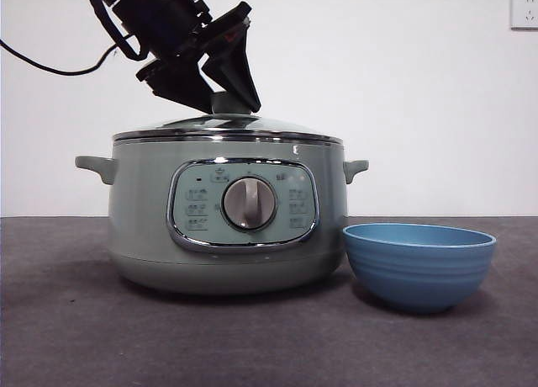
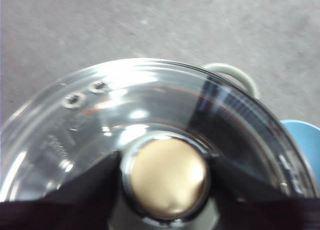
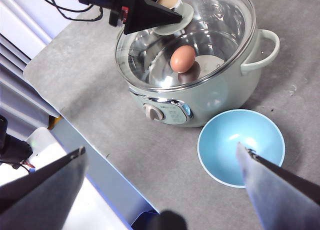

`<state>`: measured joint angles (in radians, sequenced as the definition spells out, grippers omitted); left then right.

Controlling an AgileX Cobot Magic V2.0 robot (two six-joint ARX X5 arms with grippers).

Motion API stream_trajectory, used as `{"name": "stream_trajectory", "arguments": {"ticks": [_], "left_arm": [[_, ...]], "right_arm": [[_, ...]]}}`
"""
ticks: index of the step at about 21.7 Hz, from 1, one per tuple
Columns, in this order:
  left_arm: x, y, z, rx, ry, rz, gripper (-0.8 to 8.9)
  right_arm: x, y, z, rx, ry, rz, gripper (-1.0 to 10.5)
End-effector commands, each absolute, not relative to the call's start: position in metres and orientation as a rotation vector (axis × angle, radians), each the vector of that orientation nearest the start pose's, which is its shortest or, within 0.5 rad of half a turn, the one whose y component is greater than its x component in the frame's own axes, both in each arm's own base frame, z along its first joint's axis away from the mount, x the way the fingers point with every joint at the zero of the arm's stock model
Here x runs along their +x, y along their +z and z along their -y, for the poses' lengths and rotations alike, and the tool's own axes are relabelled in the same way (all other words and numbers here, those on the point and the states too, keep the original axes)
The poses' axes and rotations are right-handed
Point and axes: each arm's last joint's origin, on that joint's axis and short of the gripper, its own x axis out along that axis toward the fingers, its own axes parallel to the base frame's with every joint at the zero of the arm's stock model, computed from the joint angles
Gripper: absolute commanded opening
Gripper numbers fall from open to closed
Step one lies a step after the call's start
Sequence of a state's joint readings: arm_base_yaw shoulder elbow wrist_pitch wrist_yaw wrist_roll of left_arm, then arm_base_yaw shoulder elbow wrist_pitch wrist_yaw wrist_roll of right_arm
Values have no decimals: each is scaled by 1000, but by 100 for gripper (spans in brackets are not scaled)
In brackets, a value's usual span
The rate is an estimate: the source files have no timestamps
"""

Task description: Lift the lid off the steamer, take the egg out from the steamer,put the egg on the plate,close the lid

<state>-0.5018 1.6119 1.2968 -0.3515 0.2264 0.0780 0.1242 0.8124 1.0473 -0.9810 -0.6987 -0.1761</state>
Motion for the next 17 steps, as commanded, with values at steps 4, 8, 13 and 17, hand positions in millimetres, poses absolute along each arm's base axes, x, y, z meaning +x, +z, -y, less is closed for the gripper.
{"name": "stream_trajectory", "arguments": {"ticks": [4, 8, 13, 17], "left_arm": [[309, 282, 178, 150, -731, -711, 46], [309, 282, 178, 118, -719, -718, -9], [310, 292, 179, 111, -726, -682, -9], [310, 315, 179, 103, -732, -626, -9]], "right_arm": [[125, 351, -35, 59, 843, -659, 505], [125, 351, -35, 59, 843, -659, 505], [125, 351, -35, 58, 842, -659, 505], [125, 351, -35, 57, 843, -655, 505]]}}
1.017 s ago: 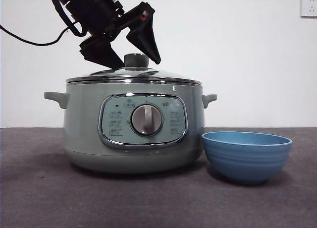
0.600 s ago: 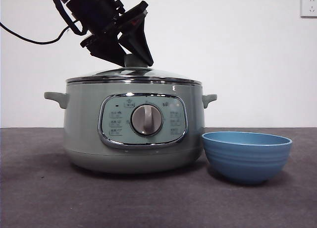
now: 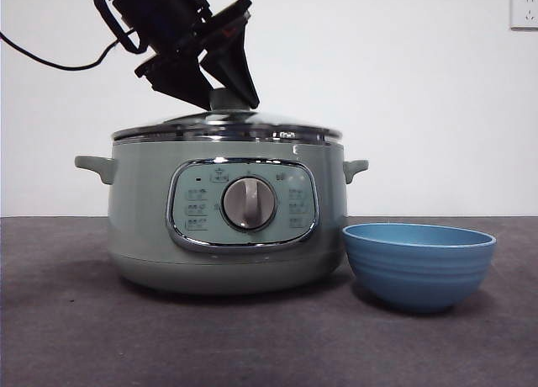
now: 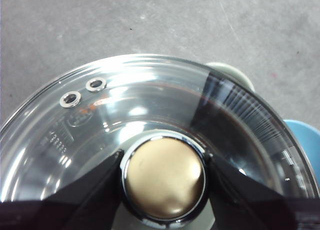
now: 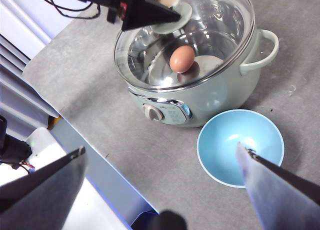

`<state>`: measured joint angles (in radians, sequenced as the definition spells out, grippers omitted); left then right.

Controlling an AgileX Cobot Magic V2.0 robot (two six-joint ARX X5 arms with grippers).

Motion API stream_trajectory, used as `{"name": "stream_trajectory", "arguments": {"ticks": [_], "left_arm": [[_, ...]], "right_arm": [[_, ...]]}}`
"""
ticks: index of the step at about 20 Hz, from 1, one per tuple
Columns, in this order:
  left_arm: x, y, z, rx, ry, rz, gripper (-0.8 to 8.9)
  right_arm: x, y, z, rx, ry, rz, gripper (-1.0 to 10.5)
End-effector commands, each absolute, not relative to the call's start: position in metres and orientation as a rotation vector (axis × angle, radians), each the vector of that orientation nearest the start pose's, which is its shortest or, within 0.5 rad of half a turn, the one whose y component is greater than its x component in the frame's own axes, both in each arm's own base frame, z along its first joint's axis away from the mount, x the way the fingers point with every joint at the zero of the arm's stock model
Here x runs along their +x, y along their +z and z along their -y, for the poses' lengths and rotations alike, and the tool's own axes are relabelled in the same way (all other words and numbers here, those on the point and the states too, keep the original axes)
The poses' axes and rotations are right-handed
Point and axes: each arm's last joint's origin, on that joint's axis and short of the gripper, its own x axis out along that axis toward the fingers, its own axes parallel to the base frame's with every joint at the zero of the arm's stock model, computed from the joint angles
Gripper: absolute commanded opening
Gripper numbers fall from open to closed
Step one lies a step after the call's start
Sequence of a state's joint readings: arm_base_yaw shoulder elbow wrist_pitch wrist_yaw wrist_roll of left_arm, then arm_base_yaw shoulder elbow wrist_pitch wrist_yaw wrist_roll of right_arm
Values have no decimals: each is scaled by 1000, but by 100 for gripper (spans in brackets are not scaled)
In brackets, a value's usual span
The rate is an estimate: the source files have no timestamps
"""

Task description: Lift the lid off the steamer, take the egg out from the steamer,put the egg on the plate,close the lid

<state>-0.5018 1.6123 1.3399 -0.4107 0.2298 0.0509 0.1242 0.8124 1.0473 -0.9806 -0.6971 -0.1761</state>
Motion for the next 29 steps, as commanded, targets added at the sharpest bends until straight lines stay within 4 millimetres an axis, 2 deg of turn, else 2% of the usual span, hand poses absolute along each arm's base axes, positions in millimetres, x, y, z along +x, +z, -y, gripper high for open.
{"name": "stream_trajectory", "arguments": {"ticks": [1, 5, 8, 10, 13, 16, 20, 23, 27, 29], "left_arm": [[309, 321, 179, 101, -733, -608, -9], [298, 351, 173, 95, -736, -558, -9], [275, 380, 160, 88, -734, -500, -9], [251, 402, 146, 82, -734, -451, -9], [204, 434, 120, 74, -729, -371, -9], [158, 453, 92, 78, -662, -317, -9], [102, 462, 58, 88, -574, -293, -9], [63, 461, 34, 93, -483, -274, -9], [30, 455, 15, 72, -445, -280, -9], [22, 453, 10, 76, -433, -284, -9]], "right_arm": [[125, 351, -35, 57, 843, -653, 505], [127, 351, -35, 55, 842, -647, 504], [135, 353, -36, 94, 827, -638, 505], [145, 353, -37, 120, 817, -625, 505], [163, 352, -43, 157, 799, -626, 505], [182, 346, -60, 148, 805, -649, 505], [212, 344, -102, 70, 803, -707, 505], [239, 348, -146, -13, 795, -742, 504], [272, 344, -202, -114, 769, -811, 504], [288, 335, -227, -165, 743, -851, 504]]}}
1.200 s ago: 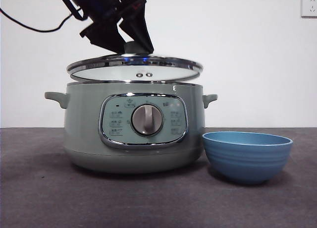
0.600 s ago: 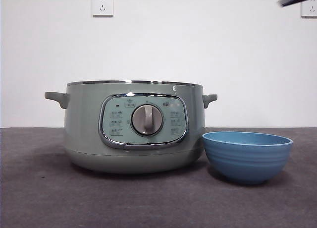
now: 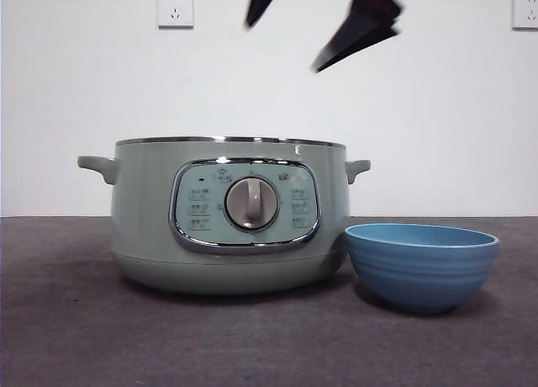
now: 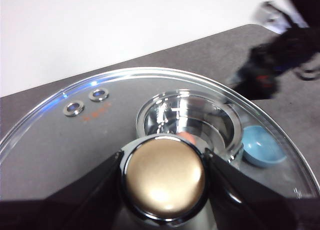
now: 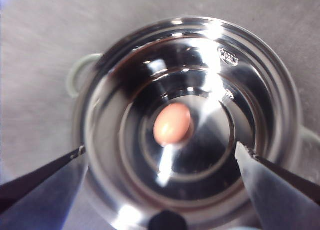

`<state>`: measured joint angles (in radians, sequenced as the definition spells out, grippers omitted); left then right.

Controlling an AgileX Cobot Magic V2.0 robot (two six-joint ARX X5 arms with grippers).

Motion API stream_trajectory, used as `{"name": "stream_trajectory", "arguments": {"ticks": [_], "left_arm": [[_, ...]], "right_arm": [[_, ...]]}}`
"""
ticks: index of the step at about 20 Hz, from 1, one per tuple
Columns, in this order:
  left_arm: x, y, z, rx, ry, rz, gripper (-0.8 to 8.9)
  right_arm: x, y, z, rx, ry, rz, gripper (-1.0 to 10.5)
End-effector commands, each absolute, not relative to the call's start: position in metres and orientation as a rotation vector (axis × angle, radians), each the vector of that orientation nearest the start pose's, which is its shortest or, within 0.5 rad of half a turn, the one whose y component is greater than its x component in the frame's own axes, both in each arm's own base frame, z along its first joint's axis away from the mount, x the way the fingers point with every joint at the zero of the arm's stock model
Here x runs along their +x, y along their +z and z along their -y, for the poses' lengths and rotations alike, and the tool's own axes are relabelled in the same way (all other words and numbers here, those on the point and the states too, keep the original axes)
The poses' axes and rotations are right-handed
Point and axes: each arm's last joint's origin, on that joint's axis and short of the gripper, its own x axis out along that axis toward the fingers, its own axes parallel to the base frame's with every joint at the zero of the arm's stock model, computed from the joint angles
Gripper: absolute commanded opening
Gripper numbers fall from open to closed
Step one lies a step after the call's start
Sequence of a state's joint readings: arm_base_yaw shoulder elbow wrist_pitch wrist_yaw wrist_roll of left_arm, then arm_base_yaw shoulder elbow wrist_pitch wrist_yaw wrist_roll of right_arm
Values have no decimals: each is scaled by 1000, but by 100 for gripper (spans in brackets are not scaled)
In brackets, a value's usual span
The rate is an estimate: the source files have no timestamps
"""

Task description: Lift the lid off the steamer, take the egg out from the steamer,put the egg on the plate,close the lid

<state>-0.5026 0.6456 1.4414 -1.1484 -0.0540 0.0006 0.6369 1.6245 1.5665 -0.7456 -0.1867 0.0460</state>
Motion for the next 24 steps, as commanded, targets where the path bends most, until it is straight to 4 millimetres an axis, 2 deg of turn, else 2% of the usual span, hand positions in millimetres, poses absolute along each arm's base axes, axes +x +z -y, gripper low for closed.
{"name": "stream_trajectory", "arguments": {"ticks": [1, 4, 7, 16, 24], "left_arm": [[21, 452, 9, 79, -422, -287, -9], [20, 450, 8, 90, -422, -310, -9], [20, 449, 8, 92, -422, -319, -9], [19, 447, 8, 124, -427, -337, -9], [19, 447, 8, 132, -428, -336, -9]], "right_arm": [[295, 330, -237, -181, 736, -867, 504], [312, 308, -266, -231, 713, -909, 503], [323, 282, -280, -261, 689, -955, 503], [341, 228, -296, -257, 655, -1048, 500], [346, 207, -300, -237, 629, -1100, 438]]}}
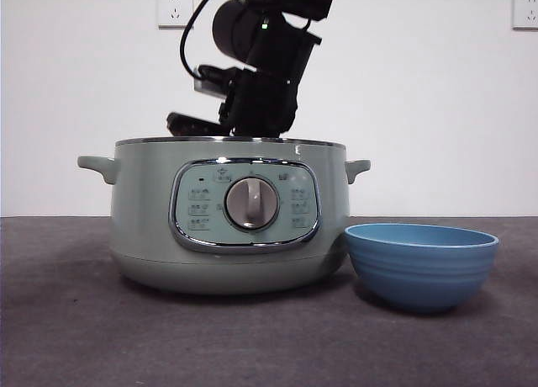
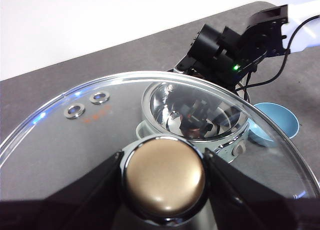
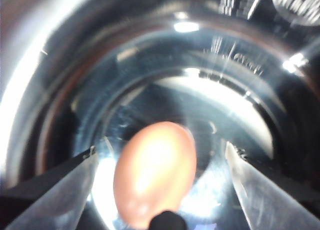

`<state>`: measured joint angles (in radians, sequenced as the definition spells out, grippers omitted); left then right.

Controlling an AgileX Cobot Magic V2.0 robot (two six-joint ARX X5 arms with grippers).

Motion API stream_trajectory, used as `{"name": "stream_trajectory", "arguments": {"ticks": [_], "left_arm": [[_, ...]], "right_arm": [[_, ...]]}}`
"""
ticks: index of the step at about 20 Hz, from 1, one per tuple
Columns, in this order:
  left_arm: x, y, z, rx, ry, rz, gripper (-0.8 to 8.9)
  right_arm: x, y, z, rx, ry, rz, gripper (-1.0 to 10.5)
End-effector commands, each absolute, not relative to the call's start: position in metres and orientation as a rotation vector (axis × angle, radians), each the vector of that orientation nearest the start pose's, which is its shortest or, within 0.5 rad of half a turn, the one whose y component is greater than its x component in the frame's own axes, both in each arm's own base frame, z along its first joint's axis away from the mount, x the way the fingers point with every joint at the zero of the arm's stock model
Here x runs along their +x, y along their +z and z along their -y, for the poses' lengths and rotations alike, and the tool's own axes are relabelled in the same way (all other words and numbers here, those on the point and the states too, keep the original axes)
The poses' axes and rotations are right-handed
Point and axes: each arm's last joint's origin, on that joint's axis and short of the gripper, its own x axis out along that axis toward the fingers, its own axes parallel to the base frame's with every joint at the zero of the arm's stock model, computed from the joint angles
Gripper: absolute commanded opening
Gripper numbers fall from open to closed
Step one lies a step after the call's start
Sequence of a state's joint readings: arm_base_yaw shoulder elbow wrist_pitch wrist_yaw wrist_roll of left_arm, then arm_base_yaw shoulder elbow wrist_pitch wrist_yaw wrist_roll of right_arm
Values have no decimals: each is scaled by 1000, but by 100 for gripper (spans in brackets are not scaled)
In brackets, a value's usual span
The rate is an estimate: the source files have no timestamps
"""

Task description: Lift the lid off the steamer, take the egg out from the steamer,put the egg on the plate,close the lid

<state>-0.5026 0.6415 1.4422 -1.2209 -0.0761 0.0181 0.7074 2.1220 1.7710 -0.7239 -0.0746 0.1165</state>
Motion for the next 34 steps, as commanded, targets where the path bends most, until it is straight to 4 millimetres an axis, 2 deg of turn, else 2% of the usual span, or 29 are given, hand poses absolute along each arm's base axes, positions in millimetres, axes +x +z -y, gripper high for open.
{"name": "stream_trajectory", "arguments": {"ticks": [1, 2, 8, 10, 12, 14, 16, 18, 20, 22, 24, 26, 30, 34], "left_arm": [[19, 446, 8, 133, -428, -338, -9], [19, 446, 8, 135, -428, -341, -9], [19, 446, 8, 142, -430, -340, -9], [19, 446, 8, 142, -431, -340, -9], [19, 446, 8, 141, -431, -339, -9], [19, 446, 8, 140, -430, -337, -9], [19, 447, 8, 138, -432, -332, -9], [19, 447, 8, 137, -433, -330, -9], [19, 447, 8, 136, -433, -328, -9], [19, 447, 8, 136, -433, -328, -9], [19, 447, 8, 136, -434, -328, -9], [19, 447, 8, 136, -434, -328, -9], [19, 447, 8, 129, -433, -330, -9], [19, 447, 8, 129, -433, -331, -9]], "right_arm": [[346, 207, -300, -232, 626, -1101, 436], [346, 207, -300, -228, 623, -1105, 429], [345, 206, -300, -229, 626, -1115, -19], [345, 210, -299, -229, 633, -1102, -16], [339, 236, -294, -229, 657, -1038, -16], [325, 282, -282, -223, 681, -937, -16], [300, 332, -259, -236, 693, -865, -16], [271, 372, -229, -322, 623, -807, -17], [249, 398, -200, -325, 592, -795, -17], [240, 407, -177, -322, 558, -824, -17], [236, 402, -162, -317, 531, -846, -17], [234, 385, -149, -306, 499, -869, -17], [238, 327, -132, -235, 528, -941, -17], [243, 271, -129, -203, 546, -974, -17]]}}
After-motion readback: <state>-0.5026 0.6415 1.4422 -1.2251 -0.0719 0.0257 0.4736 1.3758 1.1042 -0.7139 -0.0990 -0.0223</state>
